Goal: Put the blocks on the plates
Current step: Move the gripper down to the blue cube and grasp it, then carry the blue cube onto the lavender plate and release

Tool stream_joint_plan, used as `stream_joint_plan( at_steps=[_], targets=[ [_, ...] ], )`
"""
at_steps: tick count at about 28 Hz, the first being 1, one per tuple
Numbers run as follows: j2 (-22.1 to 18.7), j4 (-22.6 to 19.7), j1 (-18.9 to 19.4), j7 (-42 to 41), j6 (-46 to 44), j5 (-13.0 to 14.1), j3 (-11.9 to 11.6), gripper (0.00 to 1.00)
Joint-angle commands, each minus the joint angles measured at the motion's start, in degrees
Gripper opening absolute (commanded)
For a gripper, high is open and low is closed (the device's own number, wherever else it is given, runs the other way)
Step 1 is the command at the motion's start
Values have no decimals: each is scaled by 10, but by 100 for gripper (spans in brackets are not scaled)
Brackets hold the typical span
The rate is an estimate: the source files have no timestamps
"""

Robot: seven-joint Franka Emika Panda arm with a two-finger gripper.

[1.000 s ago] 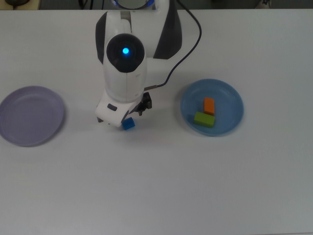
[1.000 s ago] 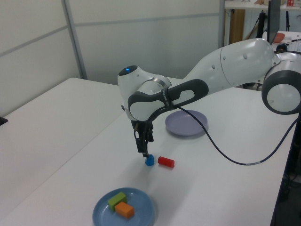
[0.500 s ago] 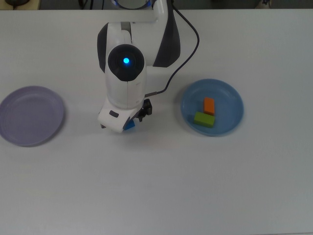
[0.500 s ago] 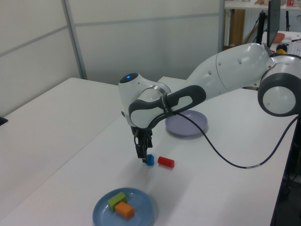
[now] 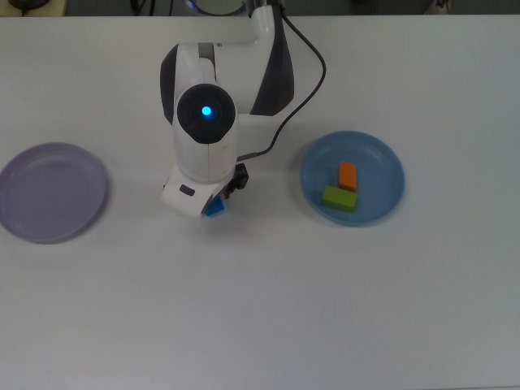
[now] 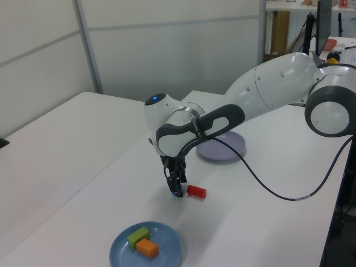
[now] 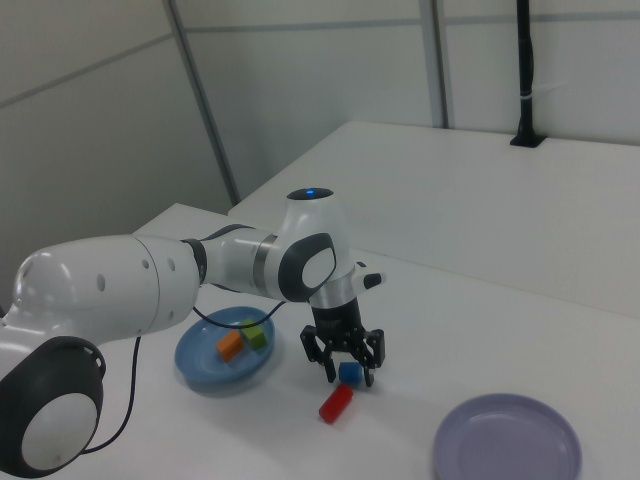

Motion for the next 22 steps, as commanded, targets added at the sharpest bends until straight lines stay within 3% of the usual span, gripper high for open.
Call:
stream_joint_plan(
  at_steps=[1,3,6,10,17,22],
  targets=[
    [-9,-8,-2,-5,-1,10,-1,36],
    [-9,-5,-3,-2,1,15,-1,27],
    [-10,-4,-4,-2,1,28,-1,23],
    [-11,-1,-8,-2,1,36,-1,8],
    [-40,-1,-33,-6,-6,36,-4,7],
    [-48,17,-76,-10,-5,28,-5,7]
  ],
)
